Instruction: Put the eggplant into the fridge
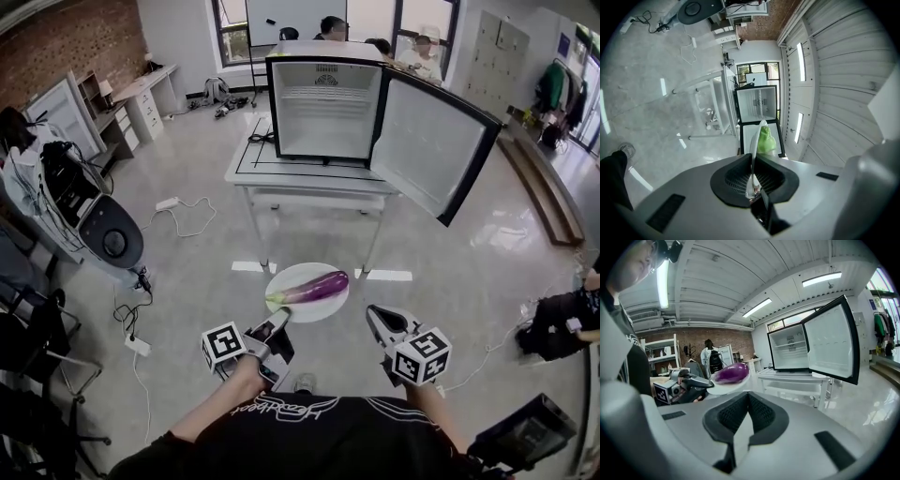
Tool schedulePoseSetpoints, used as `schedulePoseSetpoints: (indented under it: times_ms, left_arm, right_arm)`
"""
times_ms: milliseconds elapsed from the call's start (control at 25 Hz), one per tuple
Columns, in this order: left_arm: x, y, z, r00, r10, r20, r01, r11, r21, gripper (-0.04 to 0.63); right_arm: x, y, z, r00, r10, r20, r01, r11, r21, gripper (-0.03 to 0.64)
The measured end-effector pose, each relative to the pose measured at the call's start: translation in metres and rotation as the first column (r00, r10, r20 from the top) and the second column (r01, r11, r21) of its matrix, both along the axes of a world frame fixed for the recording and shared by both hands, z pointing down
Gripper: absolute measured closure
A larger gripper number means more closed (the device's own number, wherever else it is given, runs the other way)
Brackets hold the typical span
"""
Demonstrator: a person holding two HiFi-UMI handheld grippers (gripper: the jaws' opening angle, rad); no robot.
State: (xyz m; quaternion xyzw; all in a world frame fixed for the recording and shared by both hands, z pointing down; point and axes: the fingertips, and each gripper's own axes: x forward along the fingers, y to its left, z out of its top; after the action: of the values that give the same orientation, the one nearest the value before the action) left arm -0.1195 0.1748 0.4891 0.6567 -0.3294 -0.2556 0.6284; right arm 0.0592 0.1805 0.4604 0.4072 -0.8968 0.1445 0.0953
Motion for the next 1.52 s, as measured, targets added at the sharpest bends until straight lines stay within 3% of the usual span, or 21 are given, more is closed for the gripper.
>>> schedulePoseSetpoints:
  times_ms: [280,560,1200,1520]
  left_arm:
    - [-0.032,-0.091,-0.005,1.000,-0.003,-0.021,0.003,1.000,0.024,0.571]
    - [-0.059,-0.144,0.000,1.000,-0.002,0.000,0.002,1.000,0.024,0.571]
    - [-0.060,-0.184,0.014,0.999,0.032,-0.022,-0.032,0.999,0.002,0.571]
    - [-0.049,-0.224,0.023,1.000,0.017,-0.002,-0.017,1.000,-0.021,0.571]
  right_arm:
    - [-0.036,-0.090,0.000,1.000,-0.008,-0.001,0.008,1.000,0.001,0.609]
    - [-0.060,-0.142,-0.003,1.000,-0.002,-0.001,0.002,1.000,0.019,0.609]
    - [-0.067,-0.176,0.002,0.999,0.020,-0.030,-0.019,0.999,0.033,0.609]
    - [-0.056,-0.212,0.009,1.000,0.010,-0.015,-0.010,1.000,-0.017,0.609]
